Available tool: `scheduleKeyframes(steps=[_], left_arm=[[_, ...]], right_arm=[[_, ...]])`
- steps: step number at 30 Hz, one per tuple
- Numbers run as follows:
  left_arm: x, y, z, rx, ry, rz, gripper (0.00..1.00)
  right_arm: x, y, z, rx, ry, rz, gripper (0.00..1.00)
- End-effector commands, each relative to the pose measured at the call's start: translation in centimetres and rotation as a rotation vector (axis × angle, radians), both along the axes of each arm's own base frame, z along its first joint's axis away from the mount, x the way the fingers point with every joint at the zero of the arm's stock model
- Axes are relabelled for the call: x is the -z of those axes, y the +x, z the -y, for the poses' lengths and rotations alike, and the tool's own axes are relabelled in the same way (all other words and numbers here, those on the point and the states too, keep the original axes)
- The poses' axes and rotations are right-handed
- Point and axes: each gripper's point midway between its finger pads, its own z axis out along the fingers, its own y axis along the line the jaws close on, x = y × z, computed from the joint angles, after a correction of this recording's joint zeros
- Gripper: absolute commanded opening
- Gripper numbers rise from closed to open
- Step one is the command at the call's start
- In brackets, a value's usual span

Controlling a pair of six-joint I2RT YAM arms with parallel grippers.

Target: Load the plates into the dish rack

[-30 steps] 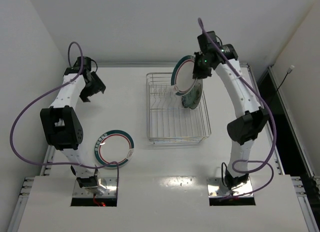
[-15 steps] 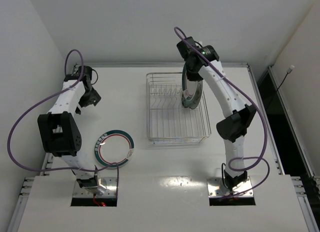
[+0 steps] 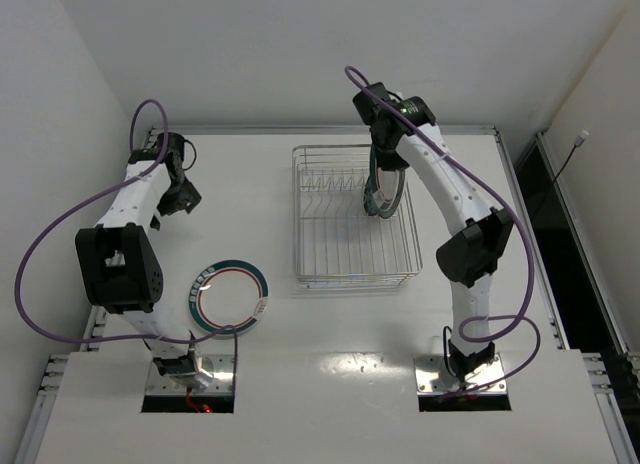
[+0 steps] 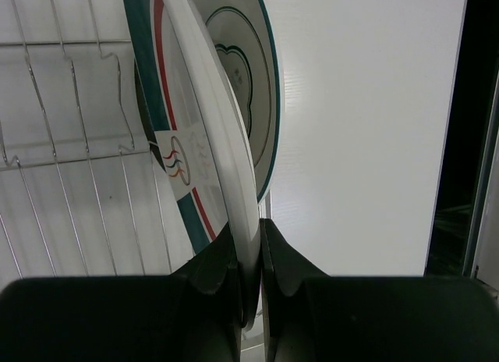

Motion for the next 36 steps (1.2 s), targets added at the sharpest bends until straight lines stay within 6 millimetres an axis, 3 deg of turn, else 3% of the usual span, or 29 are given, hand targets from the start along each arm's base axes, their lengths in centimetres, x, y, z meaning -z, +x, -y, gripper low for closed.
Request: scheduleKeyframes(steps=[1, 12, 20, 24, 30, 36], left_arm=[[-2.1, 0.5, -0.5, -0.002, 0.033, 0.061, 0.80], [-1.8, 0.5, -0.7, -0.005, 0.041, 0.051, 0.80], [-1.8, 0.9, -0.6, 0.006, 0.036, 0.056, 0.80], [-1.5, 0.7, -0.6, 0.006, 0.035, 0.047, 0.80], [-1.5, 0.5, -0.4, 0.010, 0.025, 0.048, 0.80], [1.1, -0.9, 1.8, 0.080, -0.087, 0.015, 0.80]], right_arm=[[-1.8, 0.2, 0.4, 0.000, -0.012, 0.049, 0.00], [-3.8, 0.9, 0.3, 0.000, 0.000, 0.113, 0.00], [0.0, 1.9, -1.1, -0.032, 0.010, 0.036, 0.00], [1.0, 2.6, -1.8, -0.057, 0.021, 0.026, 0.00], [5.1, 2.5, -2.0, -0.062, -0.036, -0.076, 0.00], [8.6, 1.8, -4.4, -0.118, 0.041, -0.183, 0.00]])
